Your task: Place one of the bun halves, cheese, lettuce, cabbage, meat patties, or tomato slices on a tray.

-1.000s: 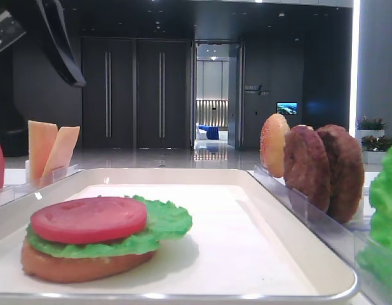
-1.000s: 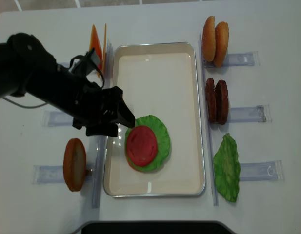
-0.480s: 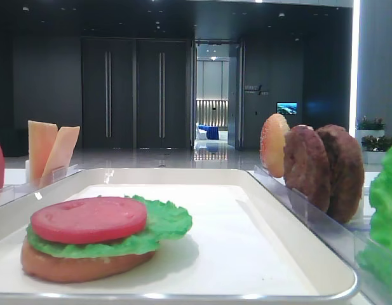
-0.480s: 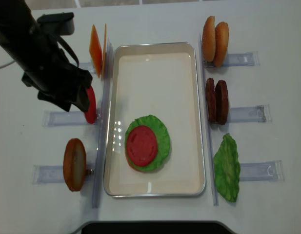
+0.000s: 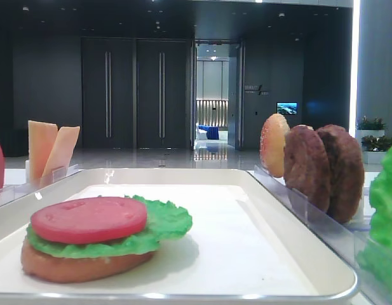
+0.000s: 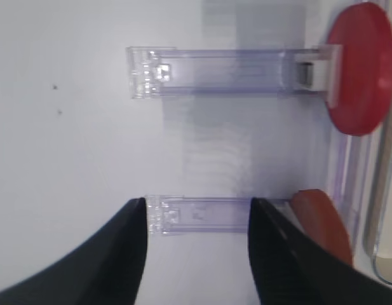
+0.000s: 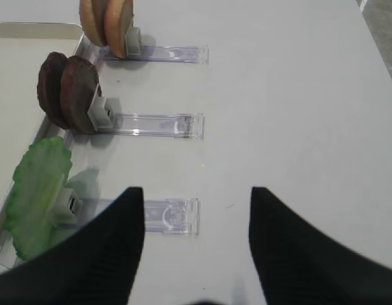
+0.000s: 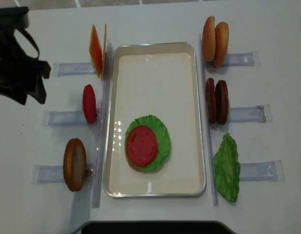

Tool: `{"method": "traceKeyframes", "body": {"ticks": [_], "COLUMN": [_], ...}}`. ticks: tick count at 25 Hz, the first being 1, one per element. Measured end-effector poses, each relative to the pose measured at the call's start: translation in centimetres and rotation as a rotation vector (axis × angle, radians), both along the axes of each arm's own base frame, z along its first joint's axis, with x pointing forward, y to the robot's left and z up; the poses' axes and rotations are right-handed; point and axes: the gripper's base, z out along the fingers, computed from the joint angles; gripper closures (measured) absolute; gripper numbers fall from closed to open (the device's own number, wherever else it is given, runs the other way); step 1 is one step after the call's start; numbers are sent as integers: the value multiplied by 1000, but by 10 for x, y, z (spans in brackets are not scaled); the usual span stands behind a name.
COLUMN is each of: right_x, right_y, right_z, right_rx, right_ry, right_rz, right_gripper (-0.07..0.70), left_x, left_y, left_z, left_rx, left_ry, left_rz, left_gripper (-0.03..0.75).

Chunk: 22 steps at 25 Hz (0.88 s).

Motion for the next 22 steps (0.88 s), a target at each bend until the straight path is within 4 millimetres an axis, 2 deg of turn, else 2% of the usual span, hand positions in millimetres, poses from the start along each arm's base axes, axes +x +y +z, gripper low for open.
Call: {"method": "traceKeyframes", "body": {"ticks": [3,7,13,18,22], "right_x": [0,0,0,0,0], "right_y": [0,0,0,0,0], "right_z": [0,0,0,0,0], "right_rx": [0,0,0,0,0], "right_ry": [0,0,0,0,0], "right_rz": [0,0,0,0,0], "right_gripper": [272,272,272,272,272], "left_x": [-1,-1,-16,-50,-89], "left_y": [14,16,14,13,10], "left_z": [0,1,25,61,76], "left_rx": [17,14,17,29,38], "left_ry": [1,0,-87,-235,-324], "left_rz": [25,-8,-34,-30,-29], "left_gripper": [324,325,325,325,326]}}
